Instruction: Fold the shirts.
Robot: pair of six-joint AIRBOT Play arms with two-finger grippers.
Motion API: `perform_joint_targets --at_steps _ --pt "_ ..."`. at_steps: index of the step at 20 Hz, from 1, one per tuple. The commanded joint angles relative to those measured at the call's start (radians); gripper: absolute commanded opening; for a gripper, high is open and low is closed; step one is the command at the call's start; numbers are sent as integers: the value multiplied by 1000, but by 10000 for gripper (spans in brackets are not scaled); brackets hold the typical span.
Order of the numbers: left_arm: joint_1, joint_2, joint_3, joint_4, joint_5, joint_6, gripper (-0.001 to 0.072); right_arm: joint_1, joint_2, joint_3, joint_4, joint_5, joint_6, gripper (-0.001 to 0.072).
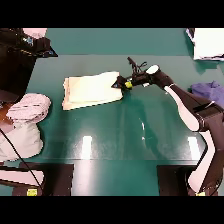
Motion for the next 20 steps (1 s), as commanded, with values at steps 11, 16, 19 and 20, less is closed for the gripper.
perform_joint_targets --at_steps 11,16,19,20 --pt "-339 -1 0 -24 125 39 28 -629 547 -222 -459 87 130 12" --pt "-414 -1 0 -24 196 38 28 -891 642 -300 -457 -17 130 11" --pt "-425 -1 0 -24 204 37 28 -956 640 -263 -457 -27 120 11" --pt "-425 -1 0 -24 204 37 28 -963 640 -237 -457 -27 110 11"
